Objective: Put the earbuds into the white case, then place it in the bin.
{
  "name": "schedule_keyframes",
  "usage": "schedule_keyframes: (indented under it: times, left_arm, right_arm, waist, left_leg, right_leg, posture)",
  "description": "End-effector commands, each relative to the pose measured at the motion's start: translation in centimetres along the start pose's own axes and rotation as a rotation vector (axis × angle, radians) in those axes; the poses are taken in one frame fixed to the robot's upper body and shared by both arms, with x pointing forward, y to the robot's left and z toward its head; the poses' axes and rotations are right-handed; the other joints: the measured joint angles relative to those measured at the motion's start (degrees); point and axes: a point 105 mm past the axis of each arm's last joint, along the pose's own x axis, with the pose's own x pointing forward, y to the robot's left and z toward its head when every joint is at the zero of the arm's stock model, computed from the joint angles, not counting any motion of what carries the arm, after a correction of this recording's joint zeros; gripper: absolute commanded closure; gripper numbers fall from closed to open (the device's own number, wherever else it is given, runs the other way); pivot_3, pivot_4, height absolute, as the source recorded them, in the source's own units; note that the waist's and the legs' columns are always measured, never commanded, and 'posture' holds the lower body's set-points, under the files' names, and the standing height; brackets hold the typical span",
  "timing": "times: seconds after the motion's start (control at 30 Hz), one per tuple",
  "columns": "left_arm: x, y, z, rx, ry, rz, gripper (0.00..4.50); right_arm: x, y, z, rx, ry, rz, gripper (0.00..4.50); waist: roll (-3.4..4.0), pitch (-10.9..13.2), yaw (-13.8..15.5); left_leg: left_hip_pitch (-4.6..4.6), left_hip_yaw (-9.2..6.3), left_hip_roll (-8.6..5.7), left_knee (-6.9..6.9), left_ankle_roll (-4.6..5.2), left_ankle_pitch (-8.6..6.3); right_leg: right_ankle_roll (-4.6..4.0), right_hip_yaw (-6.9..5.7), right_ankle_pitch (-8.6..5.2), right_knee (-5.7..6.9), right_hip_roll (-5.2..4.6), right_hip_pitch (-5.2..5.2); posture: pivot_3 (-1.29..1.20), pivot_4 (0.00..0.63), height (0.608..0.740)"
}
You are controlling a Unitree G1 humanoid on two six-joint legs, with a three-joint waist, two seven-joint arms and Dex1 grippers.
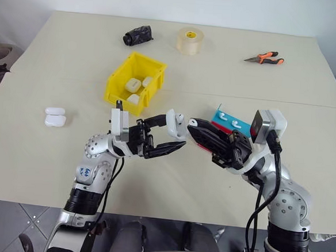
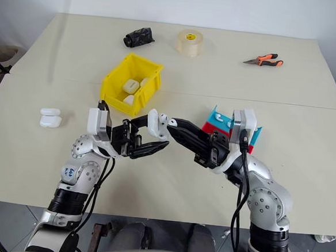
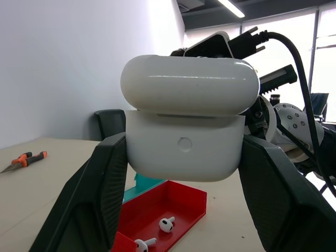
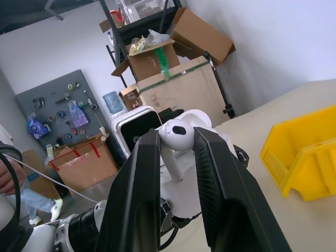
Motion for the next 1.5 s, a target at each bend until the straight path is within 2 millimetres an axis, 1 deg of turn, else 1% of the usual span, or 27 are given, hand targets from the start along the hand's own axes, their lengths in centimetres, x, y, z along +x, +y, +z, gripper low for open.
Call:
schedule_keyframes:
  times: [0.03,0.13,0.27,0.4,0.5,0.7,0.9,1.03,1.2,1.3,1.43,1.5]
  left_arm:
    - [0.7,-0.3,0.4,0.022,-0.008,-0.028,1.72]
    - [0.6,-0.2,0.3,0.024,-0.003,-0.021,1.72]
    - [0.7,-0.2,0.2,0.025,-0.002,-0.019,1.72]
    - [0.8,-0.3,0.2,0.023,-0.003,-0.018,1.72]
    - [0.9,-0.2,0.3,0.024,-0.009,-0.013,1.72]
    - [0.9,-0.1,0.6,0.028,-0.023,-0.004,1.72]
    - [1.0,-0.1,0.8,0.024,-0.032,-0.007,1.72]
    - [1.0,-0.4,0.7,0.014,-0.021,-0.023,1.72]
    - [0.9,-0.4,0.7,0.013,-0.016,-0.023,1.72]
    - [0.9,-0.3,0.7,0.016,-0.019,-0.017,1.72]
    - [1.1,-0.3,0.9,0.017,-0.027,-0.016,1.72]
    - [1.3,-0.4,1.0,0.014,-0.029,-0.020,1.72]
  right_arm:
    - [0.7,0.9,0.7,-0.026,-0.035,0.049,3.95]
    - [1.1,1.1,1.2,-0.023,-0.052,0.072,3.95]
    - [1.3,1.3,1.3,-0.017,-0.057,0.084,3.95]
    - [1.3,1.4,1.1,-0.010,-0.048,0.088,3.95]
    - [1.2,1.3,0.6,-0.002,-0.023,0.088,3.95]
    - [0.3,0.8,-0.8,-0.006,0.033,0.062,3.95]
    - [0.0,0.0,-1.6,-0.039,0.044,0.023,3.95]
    - [0.1,-0.6,-1.4,-0.071,0.012,-0.010,3.95]
    - [0.3,-0.8,-1.0,-0.067,-0.006,-0.007,3.95]
    - [0.1,-0.6,-1.5,-0.064,0.036,0.014,3.95]
    - [-0.3,-0.3,-3.2,-0.120,0.175,0.048,3.95]
    - [-0.4,-0.5,-3.4,-0.096,0.189,0.038,3.95]
  waist:
    - [0.00,0.00,0.00]
    - [0.00,0.00,0.00]
    - [0.00,0.00,0.00]
    - [0.00,0.00,0.01]
    - [0.00,0.00,0.00]
    - [0.00,0.00,-0.01]
    - [0.00,0.00,0.06]
    - [0.00,0.00,0.00]
    - [0.00,0.00,0.01]
    - [0.00,0.00,0.04]
    - [0.00,0.00,0.05]
    - [0.00,0.00,0.03]
  left_leg:
    - [0.00,0.00,0.00,0.00,0.00,0.00]
    - [0.00,0.00,0.00,0.00,0.00,0.00]
    - [0.00,-0.01,0.00,0.00,0.00,0.00]
    - [-0.01,0.00,0.00,0.00,0.00,0.00]
    - [0.00,0.00,0.00,0.00,0.00,0.00]
    - [0.00,0.02,0.00,0.00,0.00,0.00]
    - [0.00,0.01,0.00,0.00,0.00,0.00]
    - [0.00,0.02,0.00,0.00,0.00,0.00]
    - [0.00,0.01,0.01,0.00,0.00,0.00]
    - [0.00,0.01,0.01,0.00,0.00,0.00]
    - [-0.01,0.02,0.00,0.00,0.00,0.00]
    - [-0.01,0.02,0.01,0.00,0.00,0.00]
  right_leg:
    - [0.00,0.00,0.00,0.00,0.00,0.00]
    - [0.00,0.00,0.00,0.00,0.00,0.00]
    - [0.00,0.00,0.00,0.00,0.00,0.00]
    - [0.00,0.00,0.00,0.00,0.00,0.00]
    - [0.00,0.00,0.00,0.00,0.00,0.00]
    - [0.00,0.01,0.00,-0.01,0.00,0.00]
    - [0.00,0.00,0.00,-0.01,0.00,0.00]
    - [0.00,0.00,0.00,-0.01,0.00,0.00]
    - [0.00,0.00,0.00,-0.01,0.00,-0.01]
    - [0.00,0.00,0.00,-0.01,0.00,-0.01]
    - [0.00,0.01,0.00,-0.02,0.00,-0.01]
    - [0.00,0.00,0.00,-0.03,0.00,-0.01]
  posture:
    - [0.00,0.150,0.740]
    - [0.00,0.150,0.740]
    - [0.00,0.150,0.740]
    - [0.00,0.150,0.740]
    - [0.00,0.150,0.740]
    - [0.00,0.150,0.740]
    - [0.00,0.150,0.740]
    - [0.00,0.150,0.740]
    - [0.00,0.150,0.740]
    - [0.00,0.150,0.740]
    - [0.00,0.150,0.740]
    - [0.00,0.150,0.740]
